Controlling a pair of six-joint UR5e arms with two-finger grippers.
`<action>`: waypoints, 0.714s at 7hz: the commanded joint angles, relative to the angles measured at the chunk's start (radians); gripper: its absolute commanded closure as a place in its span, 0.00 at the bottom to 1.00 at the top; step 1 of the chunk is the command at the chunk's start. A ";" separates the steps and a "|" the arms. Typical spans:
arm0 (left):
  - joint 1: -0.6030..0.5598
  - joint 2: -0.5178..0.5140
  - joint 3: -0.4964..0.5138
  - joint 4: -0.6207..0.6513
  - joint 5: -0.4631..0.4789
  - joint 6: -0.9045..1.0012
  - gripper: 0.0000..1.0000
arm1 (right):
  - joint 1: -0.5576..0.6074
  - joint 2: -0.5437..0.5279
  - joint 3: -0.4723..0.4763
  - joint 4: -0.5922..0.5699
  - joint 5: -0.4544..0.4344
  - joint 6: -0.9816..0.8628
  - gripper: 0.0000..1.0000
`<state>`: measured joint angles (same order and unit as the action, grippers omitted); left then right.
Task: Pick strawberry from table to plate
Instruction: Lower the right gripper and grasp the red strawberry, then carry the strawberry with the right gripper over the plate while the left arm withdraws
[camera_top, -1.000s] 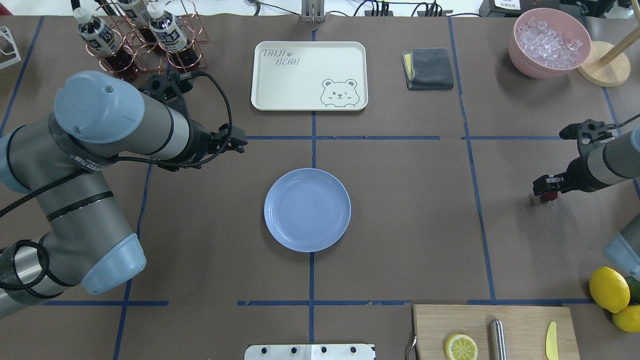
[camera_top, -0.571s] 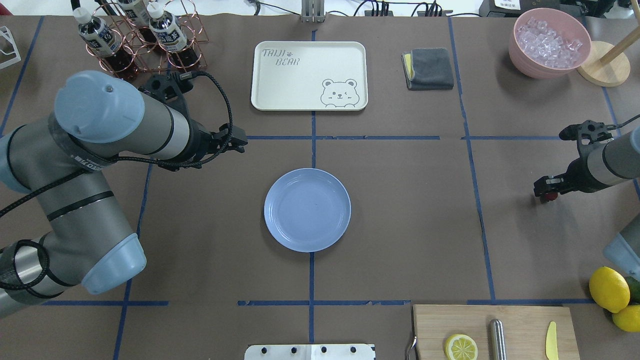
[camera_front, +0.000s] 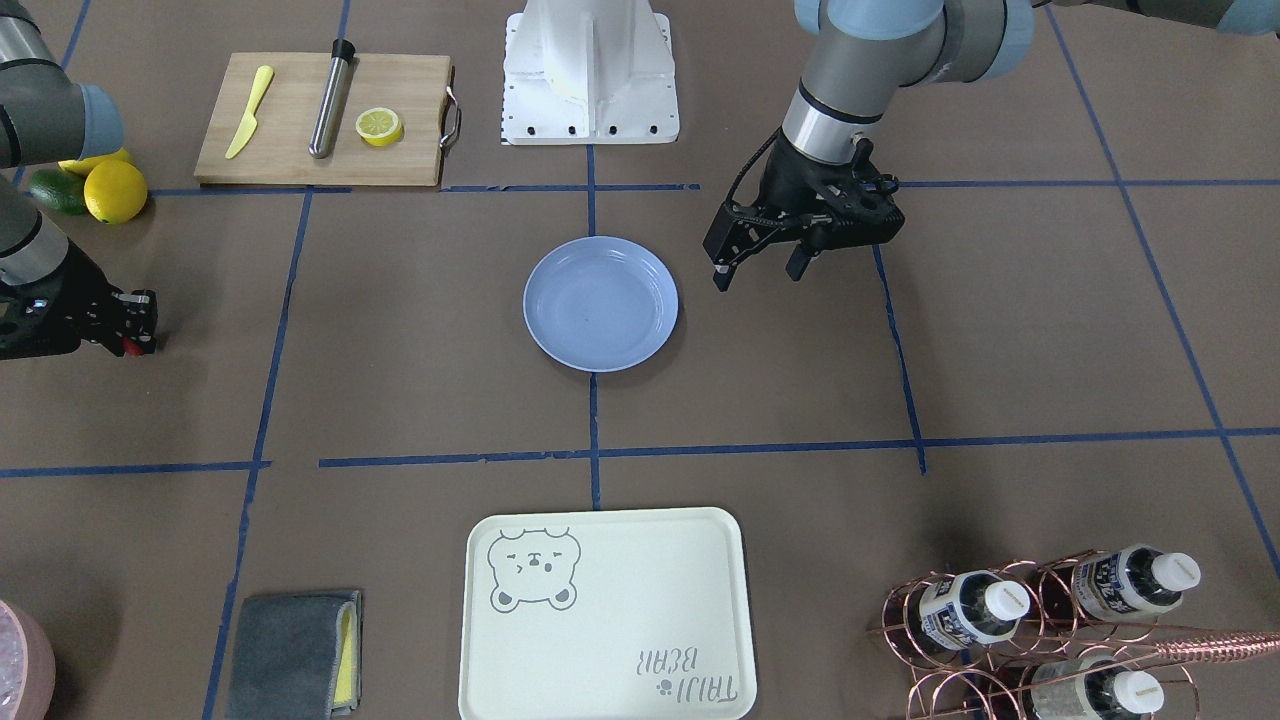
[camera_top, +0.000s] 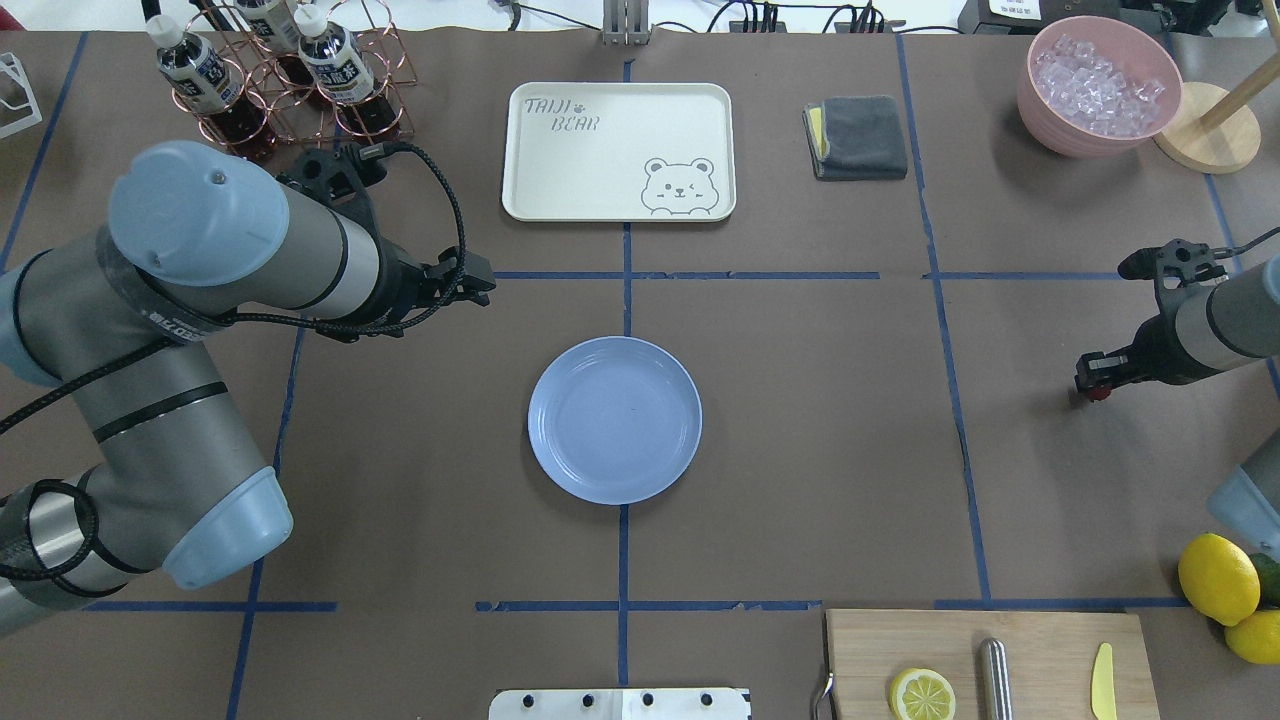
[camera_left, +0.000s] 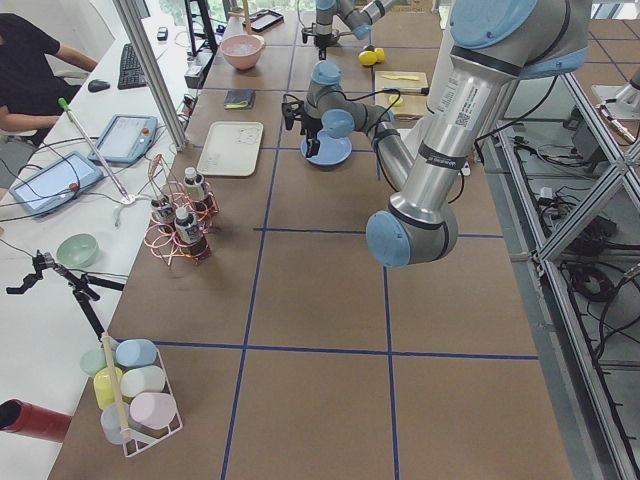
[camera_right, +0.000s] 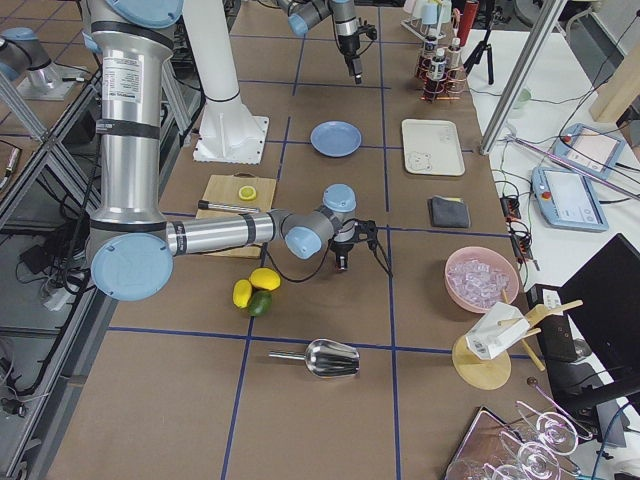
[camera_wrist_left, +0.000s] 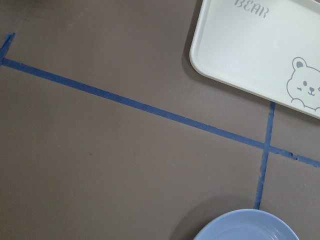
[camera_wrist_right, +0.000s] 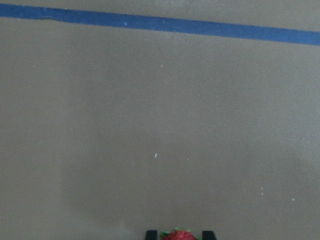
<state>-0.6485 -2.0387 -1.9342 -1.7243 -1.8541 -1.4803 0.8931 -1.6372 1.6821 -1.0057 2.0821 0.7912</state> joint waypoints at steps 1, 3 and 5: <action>-0.019 0.002 0.000 0.000 -0.001 0.017 0.00 | 0.003 0.003 0.083 -0.014 0.019 0.000 1.00; -0.081 0.041 -0.022 0.037 -0.038 0.153 0.00 | 0.013 0.093 0.157 -0.106 0.033 0.017 1.00; -0.179 0.096 -0.026 0.037 -0.091 0.291 0.00 | 0.012 0.309 0.179 -0.345 0.073 0.019 1.00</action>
<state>-0.7748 -1.9739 -1.9551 -1.6897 -1.9174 -1.2699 0.9049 -1.4524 1.8479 -1.2200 2.1272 0.8082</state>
